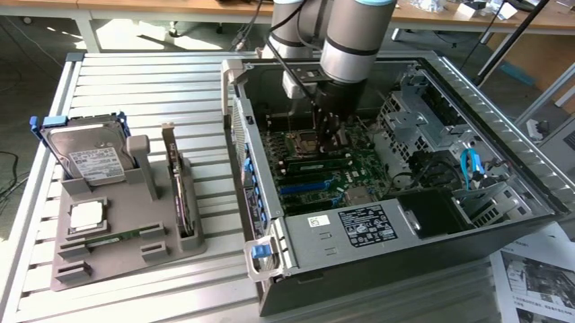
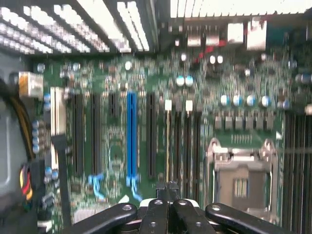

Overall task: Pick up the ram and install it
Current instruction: 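Press down the ram until it locks into place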

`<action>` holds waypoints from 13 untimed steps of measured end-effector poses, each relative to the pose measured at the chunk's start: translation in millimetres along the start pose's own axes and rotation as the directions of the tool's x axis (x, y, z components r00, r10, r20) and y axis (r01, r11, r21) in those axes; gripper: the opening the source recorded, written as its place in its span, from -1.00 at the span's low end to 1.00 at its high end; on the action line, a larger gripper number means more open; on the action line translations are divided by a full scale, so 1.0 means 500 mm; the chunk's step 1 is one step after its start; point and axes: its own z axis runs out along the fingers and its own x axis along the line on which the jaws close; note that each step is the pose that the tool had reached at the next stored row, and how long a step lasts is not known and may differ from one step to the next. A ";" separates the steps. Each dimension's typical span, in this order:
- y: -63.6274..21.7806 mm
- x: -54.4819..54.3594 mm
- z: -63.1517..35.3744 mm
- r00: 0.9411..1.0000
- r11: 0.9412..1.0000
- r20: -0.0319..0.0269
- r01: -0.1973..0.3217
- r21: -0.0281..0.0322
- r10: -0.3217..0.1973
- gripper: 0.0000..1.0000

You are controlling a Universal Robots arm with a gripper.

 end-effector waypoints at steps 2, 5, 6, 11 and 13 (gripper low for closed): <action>0.008 -0.001 0.004 1.000 1.000 0.000 0.000 0.000 0.000 -0.79; 0.009 -0.002 0.015 1.000 1.000 0.000 0.000 0.000 0.000 -0.79; 0.009 -0.002 0.016 1.000 1.000 0.000 0.000 0.000 0.000 -0.79; 0.010 -0.004 0.025 1.000 1.000 0.000 0.000 0.000 0.000 -0.79; 0.010 -0.004 0.028 1.000 1.000 0.000 0.000 0.000 0.000 -0.79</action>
